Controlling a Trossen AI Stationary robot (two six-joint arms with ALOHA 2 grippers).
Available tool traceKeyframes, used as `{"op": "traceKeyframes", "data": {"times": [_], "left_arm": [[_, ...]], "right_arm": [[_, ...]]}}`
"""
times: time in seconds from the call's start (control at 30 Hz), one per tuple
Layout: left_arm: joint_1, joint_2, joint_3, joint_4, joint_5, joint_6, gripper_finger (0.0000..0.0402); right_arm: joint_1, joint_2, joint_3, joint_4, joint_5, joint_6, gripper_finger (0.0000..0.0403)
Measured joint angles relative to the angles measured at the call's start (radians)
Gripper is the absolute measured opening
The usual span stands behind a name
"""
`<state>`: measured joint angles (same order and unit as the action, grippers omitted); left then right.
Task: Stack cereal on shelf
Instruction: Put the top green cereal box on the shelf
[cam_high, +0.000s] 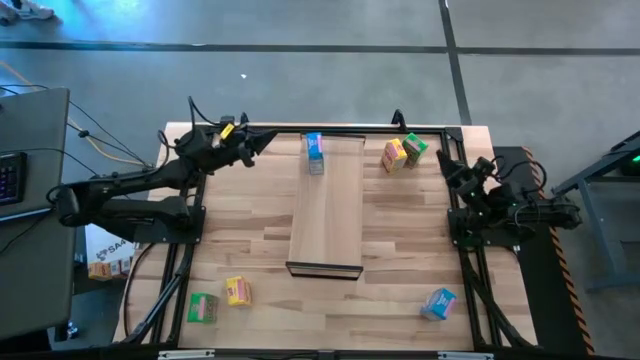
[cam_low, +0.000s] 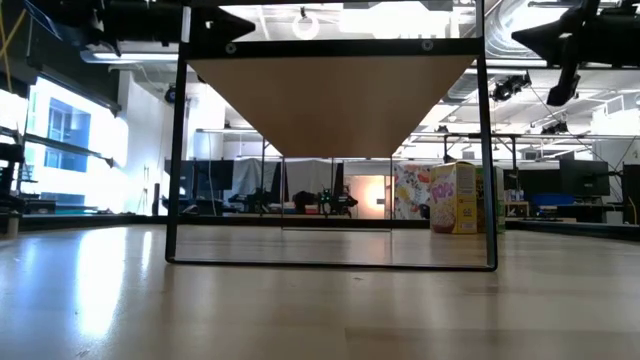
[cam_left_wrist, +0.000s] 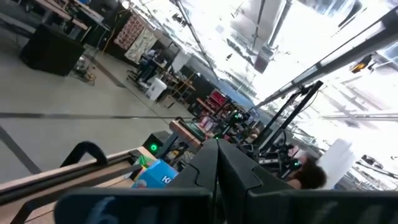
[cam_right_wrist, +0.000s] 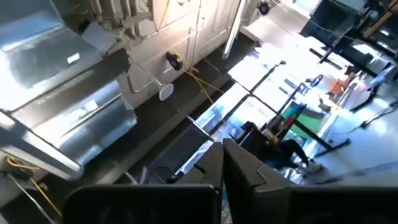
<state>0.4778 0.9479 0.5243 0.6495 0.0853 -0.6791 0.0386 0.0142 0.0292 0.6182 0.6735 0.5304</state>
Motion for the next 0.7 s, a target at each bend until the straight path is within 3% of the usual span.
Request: {"op": "traceKeyframes", "data": {"times": [0.17, 0.47, 0.6, 0.7], "left_arm": [[0.014, 0.001, 0.000, -0.001, 0.000, 0.029, 0.0000], [0.111, 0.000, 0.000, -0.002, 0.049, 0.026, 0.0000], [0.159, 0.000, 0.000, -0.001, 0.165, -0.007, 0.0000], [0.192, 0.000, 0.000, -0.002, 0.247, -0.027, 0.0000]], "right_arm": [[-0.022, 0.052, 0.032, -0.076, 0.017, 0.143, 0.0048], [-0.210, 0.421, 0.416, -0.715, -0.029, 0.354, 0.0261], [-0.366, 0.593, 0.590, -1.004, -0.168, 0.393, 0.0323], [-0.506, 0.735, 0.702, -1.175, -0.289, 0.378, 0.0339]]}}
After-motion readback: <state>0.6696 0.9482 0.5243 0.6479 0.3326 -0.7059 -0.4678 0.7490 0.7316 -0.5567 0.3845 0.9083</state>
